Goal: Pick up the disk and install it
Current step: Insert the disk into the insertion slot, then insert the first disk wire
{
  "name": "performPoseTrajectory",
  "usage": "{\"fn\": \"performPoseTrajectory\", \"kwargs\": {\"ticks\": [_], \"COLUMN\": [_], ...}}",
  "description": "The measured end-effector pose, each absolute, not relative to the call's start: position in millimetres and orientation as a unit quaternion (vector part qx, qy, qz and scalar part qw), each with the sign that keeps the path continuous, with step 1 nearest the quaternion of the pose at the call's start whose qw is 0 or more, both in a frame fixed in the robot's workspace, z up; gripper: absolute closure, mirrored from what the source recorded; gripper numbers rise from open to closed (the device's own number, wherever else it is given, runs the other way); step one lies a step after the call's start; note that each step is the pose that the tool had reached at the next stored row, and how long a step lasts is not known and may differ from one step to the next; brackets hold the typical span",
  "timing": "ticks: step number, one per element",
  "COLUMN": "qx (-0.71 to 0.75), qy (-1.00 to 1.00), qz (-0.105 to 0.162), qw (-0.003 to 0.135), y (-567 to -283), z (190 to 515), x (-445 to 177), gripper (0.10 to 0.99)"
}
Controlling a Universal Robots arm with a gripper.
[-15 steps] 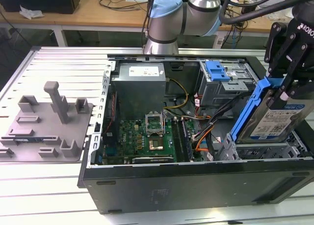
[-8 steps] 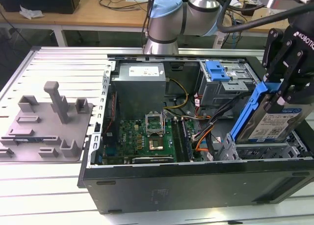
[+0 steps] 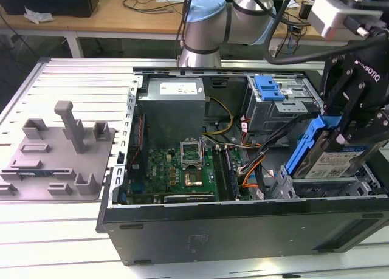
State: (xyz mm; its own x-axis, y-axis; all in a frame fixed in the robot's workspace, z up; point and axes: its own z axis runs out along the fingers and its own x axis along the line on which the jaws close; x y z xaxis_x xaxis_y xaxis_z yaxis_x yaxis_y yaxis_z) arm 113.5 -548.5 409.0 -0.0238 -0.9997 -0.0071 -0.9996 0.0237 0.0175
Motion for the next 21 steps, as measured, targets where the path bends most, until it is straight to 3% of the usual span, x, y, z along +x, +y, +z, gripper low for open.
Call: {"fn": "performPoseTrajectory", "kwargs": {"ticks": [5, 7, 8, 9, 21], "qx": [0.699, 0.699, 0.699, 0.699, 0.7], "qy": [-0.715, -0.715, -0.715, -0.715, -0.714], "qz": [-0.009, -0.009, -0.009, -0.009, -0.009], "qw": [0.004, 0.004, 0.004, 0.004, 0.004], "y": [-548.8, -548.8, -548.8, -548.8, -548.8], "z": [402.3, 401.4, 401.4, 401.3, 401.2], "x": [113.6, 113.5, 113.5, 113.5, 113.5], "gripper": [0.718, 0.584, 0.584, 0.522, 0.522]}}
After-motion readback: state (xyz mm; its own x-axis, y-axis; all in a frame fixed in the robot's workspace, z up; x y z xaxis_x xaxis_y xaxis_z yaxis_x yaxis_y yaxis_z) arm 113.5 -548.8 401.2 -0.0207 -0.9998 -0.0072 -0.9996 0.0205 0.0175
